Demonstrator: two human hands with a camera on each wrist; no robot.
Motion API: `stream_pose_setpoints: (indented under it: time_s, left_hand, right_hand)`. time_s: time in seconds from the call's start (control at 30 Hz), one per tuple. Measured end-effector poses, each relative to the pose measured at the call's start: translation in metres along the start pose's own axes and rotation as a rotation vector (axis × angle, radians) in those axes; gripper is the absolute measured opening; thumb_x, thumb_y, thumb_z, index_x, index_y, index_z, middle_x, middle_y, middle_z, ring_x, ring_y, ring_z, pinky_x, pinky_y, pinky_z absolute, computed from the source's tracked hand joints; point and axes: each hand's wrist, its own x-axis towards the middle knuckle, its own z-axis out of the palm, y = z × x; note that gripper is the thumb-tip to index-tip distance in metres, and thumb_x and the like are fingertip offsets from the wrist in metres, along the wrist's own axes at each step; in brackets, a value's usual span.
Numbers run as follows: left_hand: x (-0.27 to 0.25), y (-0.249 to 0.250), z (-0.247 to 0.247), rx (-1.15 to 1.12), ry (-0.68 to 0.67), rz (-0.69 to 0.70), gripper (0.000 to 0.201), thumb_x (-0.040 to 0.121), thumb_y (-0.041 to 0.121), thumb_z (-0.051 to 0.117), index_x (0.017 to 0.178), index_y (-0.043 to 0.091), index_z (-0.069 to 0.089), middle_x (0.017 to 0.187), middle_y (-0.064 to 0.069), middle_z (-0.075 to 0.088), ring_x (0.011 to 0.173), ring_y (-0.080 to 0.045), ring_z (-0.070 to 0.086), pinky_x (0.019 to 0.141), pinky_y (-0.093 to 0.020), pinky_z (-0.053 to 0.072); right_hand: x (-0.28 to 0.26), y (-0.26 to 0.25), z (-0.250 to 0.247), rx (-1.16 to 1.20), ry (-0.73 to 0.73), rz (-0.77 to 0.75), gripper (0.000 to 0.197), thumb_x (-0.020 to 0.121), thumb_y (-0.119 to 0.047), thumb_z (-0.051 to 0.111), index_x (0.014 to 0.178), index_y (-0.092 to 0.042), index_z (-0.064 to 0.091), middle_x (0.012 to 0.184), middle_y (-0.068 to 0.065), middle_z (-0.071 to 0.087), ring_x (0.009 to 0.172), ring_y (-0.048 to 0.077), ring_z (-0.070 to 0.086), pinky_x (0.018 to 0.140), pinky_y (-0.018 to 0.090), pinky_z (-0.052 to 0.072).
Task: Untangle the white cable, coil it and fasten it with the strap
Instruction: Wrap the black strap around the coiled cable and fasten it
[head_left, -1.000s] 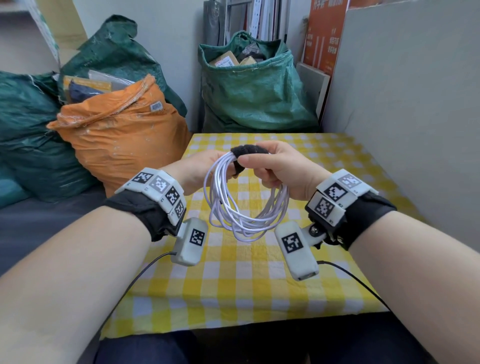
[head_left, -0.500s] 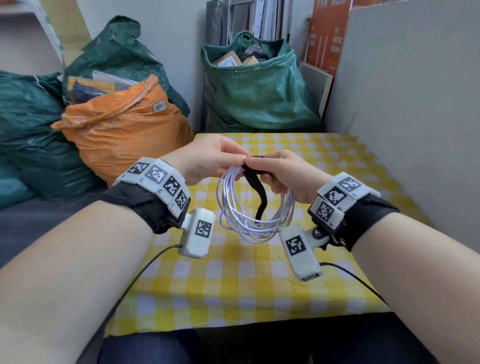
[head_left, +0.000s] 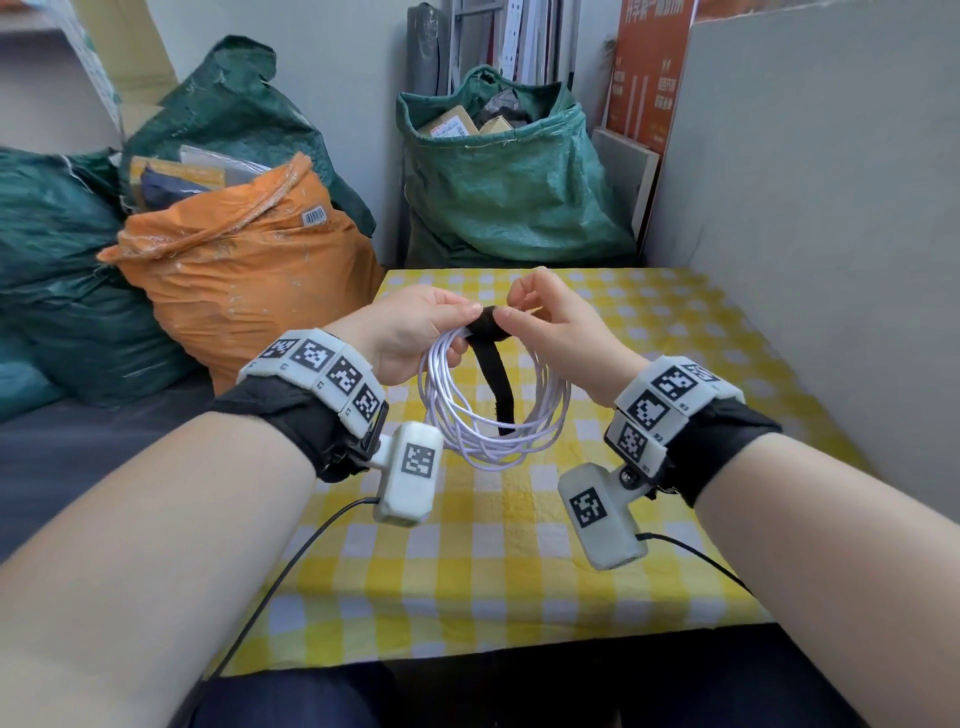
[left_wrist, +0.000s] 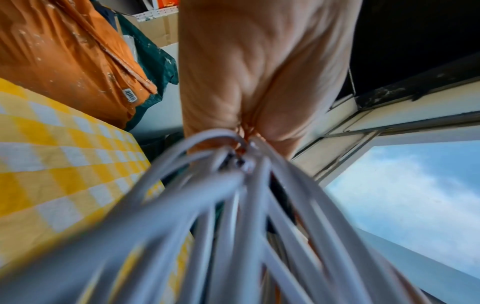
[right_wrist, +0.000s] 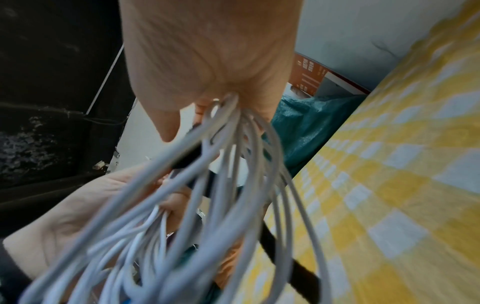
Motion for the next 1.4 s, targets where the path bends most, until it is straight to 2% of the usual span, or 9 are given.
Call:
stream_pose_setpoints:
  time_s: [0.13, 0.3, 0.47, 0.57, 0.67, 0.87, 1.07, 1.17, 1.4]
  left_hand:
    - [0.002, -0.005, -0.004, -0.07, 0.01, -0.031, 0.02, 0.099, 0.01, 0.042, 0.091, -0.002, 0.055, 0.064, -0.007, 0.043, 0.04, -0.006, 0.04, 0.04, -0.015, 0.038]
    - [0.002, -0.006, 0.0, -0.072, -0.028, -0.026, 0.024, 0.099, 0.012, 0.041, 0.087, 0.001, 0.059, 0.063, -0.008, 0.047, 0.042, -0.008, 0.039, 0.041, -0.015, 0.036]
    - [0.004, -0.011, 0.0, -0.073, -0.049, -0.017, 0.025, 0.098, 0.012, 0.044, 0.084, 0.001, 0.061, 0.066, -0.01, 0.054, 0.054, -0.014, 0.044, 0.054, -0.021, 0.039]
    - [0.003, -0.012, 0.003, -0.035, -0.038, -0.03, 0.025, 0.099, 0.013, 0.044, 0.086, 0.002, 0.062, 0.061, -0.007, 0.06, 0.043, -0.006, 0.044, 0.042, -0.014, 0.038]
    - [0.001, -0.011, 0.004, 0.051, -0.04, -0.014, 0.024, 0.099, 0.018, 0.043, 0.095, 0.003, 0.062, 0.072, -0.011, 0.061, 0.045, -0.005, 0.043, 0.043, -0.013, 0.036]
    - [-0.003, -0.002, 0.003, 0.254, -0.102, -0.025, 0.034, 0.099, 0.017, 0.043, 0.117, -0.009, 0.057, 0.074, -0.008, 0.06, 0.053, -0.008, 0.035, 0.044, -0.012, 0.03]
    - [-0.007, -0.001, 0.006, 0.177, -0.117, 0.033, 0.02, 0.095, 0.014, 0.051, 0.115, 0.011, 0.053, 0.079, -0.011, 0.06, 0.061, -0.016, 0.038, 0.047, -0.015, 0.033]
    - [-0.008, -0.007, 0.003, 0.225, -0.199, 0.111, 0.053, 0.078, 0.008, 0.066, 0.124, 0.028, 0.05, 0.098, -0.011, 0.059, 0.077, -0.02, 0.046, 0.052, -0.017, 0.037]
    - [-0.008, -0.011, 0.005, 0.196, -0.229, 0.131, 0.042, 0.074, 0.009, 0.066, 0.115, 0.019, 0.061, 0.093, 0.003, 0.062, 0.072, -0.004, 0.055, 0.053, -0.012, 0.039]
  right_hand:
    - [0.003, 0.003, -0.005, -0.315, -0.067, -0.181, 0.035, 0.074, 0.004, 0.063, 0.099, -0.018, 0.051, 0.105, -0.003, 0.048, 0.089, 0.014, 0.045, 0.071, 0.022, 0.036]
    - [0.005, 0.005, 0.002, -0.423, -0.091, -0.311, 0.047, 0.063, -0.019, 0.085, 0.099, -0.012, 0.055, 0.108, 0.0, 0.047, 0.095, 0.019, 0.045, 0.079, 0.026, 0.037]
    - [0.005, 0.006, 0.005, -0.346, -0.027, -0.345, 0.024, 0.071, -0.025, 0.081, 0.085, -0.016, 0.065, 0.101, -0.001, 0.05, 0.091, 0.012, 0.048, 0.083, 0.021, 0.039]
    - [0.006, 0.001, 0.004, -0.26, 0.019, -0.254, 0.011, 0.08, -0.021, 0.074, 0.073, -0.017, 0.067, 0.088, -0.003, 0.055, 0.074, 0.003, 0.049, 0.073, 0.021, 0.042]
    - [0.011, -0.003, 0.0, -0.211, 0.101, -0.164, 0.028, 0.086, -0.025, 0.066, 0.075, 0.001, 0.069, 0.082, 0.012, 0.062, 0.073, 0.021, 0.055, 0.073, 0.035, 0.045]
    - [0.019, -0.001, -0.017, -0.021, 0.245, 0.071, 0.044, 0.087, -0.03, 0.064, 0.079, 0.013, 0.055, 0.071, 0.01, 0.043, 0.062, 0.02, 0.039, 0.058, 0.032, 0.036]
    - [0.014, 0.003, -0.014, -0.147, -0.004, 0.289, 0.032, 0.093, -0.033, 0.057, 0.086, -0.002, 0.064, 0.075, 0.007, 0.056, 0.065, 0.017, 0.052, 0.06, 0.027, 0.047]
    - [0.008, -0.002, -0.012, -0.058, -0.142, 0.443, 0.026, 0.095, -0.034, 0.053, 0.088, -0.012, 0.065, 0.067, -0.001, 0.057, 0.055, 0.01, 0.051, 0.049, 0.019, 0.044]
    - [0.008, -0.002, -0.012, 0.047, -0.209, 0.586, 0.027, 0.093, -0.02, 0.051, 0.07, -0.01, 0.061, 0.054, -0.002, 0.059, 0.046, 0.012, 0.05, 0.052, 0.026, 0.044]
